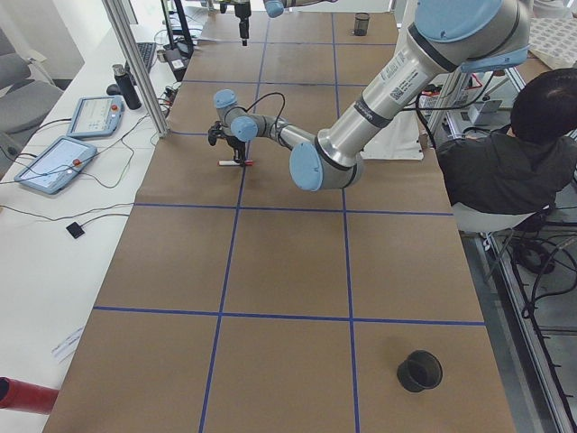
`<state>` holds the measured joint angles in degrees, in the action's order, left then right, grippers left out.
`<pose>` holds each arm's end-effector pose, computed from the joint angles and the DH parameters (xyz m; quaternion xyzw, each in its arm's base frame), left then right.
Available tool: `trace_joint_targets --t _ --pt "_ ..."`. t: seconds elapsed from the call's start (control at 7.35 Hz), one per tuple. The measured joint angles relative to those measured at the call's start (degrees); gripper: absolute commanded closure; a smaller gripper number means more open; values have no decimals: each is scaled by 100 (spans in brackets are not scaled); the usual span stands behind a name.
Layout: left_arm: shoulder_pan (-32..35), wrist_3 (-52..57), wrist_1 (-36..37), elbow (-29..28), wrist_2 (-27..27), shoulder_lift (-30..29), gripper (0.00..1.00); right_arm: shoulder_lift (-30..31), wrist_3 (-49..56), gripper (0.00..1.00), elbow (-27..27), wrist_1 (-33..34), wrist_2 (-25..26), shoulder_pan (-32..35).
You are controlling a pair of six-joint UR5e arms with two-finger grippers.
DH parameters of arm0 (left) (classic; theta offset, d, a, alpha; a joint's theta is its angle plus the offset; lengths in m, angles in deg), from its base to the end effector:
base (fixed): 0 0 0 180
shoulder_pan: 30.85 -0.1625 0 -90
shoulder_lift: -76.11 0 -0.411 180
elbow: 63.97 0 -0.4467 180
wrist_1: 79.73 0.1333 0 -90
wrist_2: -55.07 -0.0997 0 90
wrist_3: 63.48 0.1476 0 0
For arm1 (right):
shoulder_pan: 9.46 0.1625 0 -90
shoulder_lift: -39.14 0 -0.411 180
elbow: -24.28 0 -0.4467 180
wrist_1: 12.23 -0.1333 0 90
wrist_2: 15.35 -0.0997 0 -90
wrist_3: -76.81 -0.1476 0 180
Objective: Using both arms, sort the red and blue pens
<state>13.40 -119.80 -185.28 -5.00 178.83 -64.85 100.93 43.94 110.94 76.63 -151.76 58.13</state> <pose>0.6029 -0.6589 0.3112 -0.0317 0.4006 0.0041 0.9157 -0.2553 -0.6884 0.3846 0.0051 -0.4361 -0.0067 0.8999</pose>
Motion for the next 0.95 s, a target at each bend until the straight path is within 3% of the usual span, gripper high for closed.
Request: trace_joint_targets --t 0.54,0.95 --pt "363 -363 689 605 103 -2 100 -257 -52 0 -85 20 59 -148" --pt "1104 -175 1297 1006 486 229 100 -1332 -292 1 -956 -142 785 -802"
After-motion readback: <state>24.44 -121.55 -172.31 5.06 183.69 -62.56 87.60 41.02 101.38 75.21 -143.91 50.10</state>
